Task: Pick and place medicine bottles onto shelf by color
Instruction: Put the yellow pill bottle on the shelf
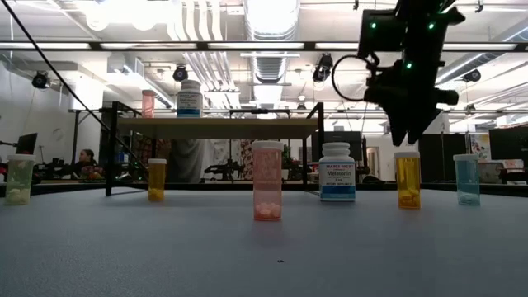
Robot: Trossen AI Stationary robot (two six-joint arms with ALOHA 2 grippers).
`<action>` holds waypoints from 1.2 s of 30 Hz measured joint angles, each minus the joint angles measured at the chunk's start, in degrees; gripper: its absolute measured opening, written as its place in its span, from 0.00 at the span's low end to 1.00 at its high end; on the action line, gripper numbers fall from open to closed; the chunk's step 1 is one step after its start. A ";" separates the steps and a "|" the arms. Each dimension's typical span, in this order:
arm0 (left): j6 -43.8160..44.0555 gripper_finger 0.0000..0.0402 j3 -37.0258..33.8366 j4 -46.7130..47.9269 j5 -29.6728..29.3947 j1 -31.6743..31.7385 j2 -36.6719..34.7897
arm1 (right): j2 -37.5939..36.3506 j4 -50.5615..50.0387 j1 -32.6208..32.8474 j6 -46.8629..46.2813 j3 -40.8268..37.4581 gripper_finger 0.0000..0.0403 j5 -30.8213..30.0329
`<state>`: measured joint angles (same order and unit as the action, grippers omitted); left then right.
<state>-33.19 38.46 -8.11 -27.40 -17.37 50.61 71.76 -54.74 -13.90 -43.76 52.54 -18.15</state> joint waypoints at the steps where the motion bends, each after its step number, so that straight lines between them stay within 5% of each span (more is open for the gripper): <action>1: 0.00 0.01 -0.45 -0.43 -0.01 0.00 -0.40 | 0.60 0.22 -0.22 0.20 -0.09 0.47 -0.13; 24: 2.80 0.01 -2.21 -0.46 0.02 0.00 -4.57 | 3.77 7.65 -1.41 0.32 -6.95 0.47 -0.94; 36: 2.78 0.01 -2.19 -0.47 0.04 0.00 -4.26 | 3.52 8.63 -1.39 0.29 -7.02 0.28 0.59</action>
<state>-30.41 36.27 -8.58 -27.35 -17.37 46.35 75.28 -46.11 -15.29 -43.46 45.52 -17.56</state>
